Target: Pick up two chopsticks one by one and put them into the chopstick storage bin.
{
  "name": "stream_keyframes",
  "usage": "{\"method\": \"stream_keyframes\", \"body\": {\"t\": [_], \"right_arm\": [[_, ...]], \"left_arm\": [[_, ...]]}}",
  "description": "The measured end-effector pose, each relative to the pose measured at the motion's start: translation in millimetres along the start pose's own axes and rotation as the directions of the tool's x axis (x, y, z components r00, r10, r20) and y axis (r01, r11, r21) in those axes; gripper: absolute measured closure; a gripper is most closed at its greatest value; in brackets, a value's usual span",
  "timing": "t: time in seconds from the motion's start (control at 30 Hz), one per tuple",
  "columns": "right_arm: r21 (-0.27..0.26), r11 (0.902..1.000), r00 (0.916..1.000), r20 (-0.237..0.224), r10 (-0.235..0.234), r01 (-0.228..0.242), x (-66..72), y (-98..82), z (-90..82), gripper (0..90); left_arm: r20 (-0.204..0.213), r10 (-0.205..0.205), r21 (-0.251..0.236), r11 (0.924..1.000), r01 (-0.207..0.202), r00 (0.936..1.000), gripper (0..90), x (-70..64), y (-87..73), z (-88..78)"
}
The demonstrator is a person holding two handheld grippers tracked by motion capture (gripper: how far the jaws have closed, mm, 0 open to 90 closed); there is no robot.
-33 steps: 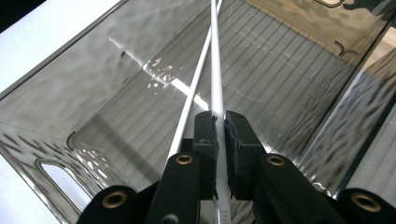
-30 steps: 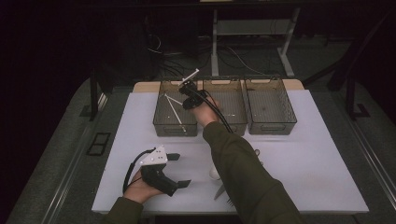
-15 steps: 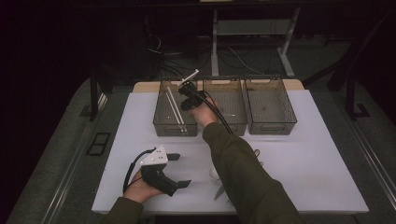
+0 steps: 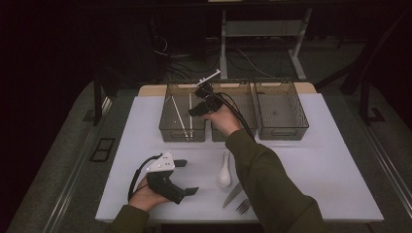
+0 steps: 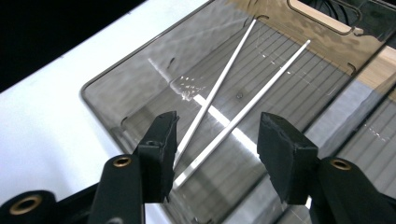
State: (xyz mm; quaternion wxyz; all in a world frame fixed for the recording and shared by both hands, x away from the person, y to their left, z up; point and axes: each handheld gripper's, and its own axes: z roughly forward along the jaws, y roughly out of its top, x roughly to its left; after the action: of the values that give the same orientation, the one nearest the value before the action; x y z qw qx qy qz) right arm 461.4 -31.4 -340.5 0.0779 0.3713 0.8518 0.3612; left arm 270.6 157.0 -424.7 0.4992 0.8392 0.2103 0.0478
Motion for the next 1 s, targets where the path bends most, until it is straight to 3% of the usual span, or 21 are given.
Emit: {"method": "stream_keyframes", "body": {"t": [0.4,0.47,0.87,1.0], "right_arm": [[-0.064,0.9965,0.9967,-0.058,-0.057,0.053,-8.7,-41.8,-48.9,38.2],[-0.075,0.9958,0.9963,-0.064,-0.056,0.052,-10.5,-50.3,-56.0,36.2],[-0.154,0.9840,0.9921,-0.074,-0.101,0.089,-15.9,-107.3,-91.4,30.6],[-0.171,0.9821,0.9924,-0.079,-0.094,0.079,-16.9,-129.7,-100.1,30.5]], "left_arm": [[-0.012,0.005,0.017,0.9998,-0.004,0.9999,0.0,0.1,-1.6,-0.7],[-0.012,-0.009,0.013,0.9999,0.009,0.9999,0.0,-0.6,-2.6,-0.2],[-0.030,-0.016,0.021,0.9996,0.016,0.9994,0.0,-0.7,-4.9,-1.8],[-0.033,-0.015,0.024,0.9996,0.016,0.9994,0.0,-0.2,-4.9,-1.3]]}}
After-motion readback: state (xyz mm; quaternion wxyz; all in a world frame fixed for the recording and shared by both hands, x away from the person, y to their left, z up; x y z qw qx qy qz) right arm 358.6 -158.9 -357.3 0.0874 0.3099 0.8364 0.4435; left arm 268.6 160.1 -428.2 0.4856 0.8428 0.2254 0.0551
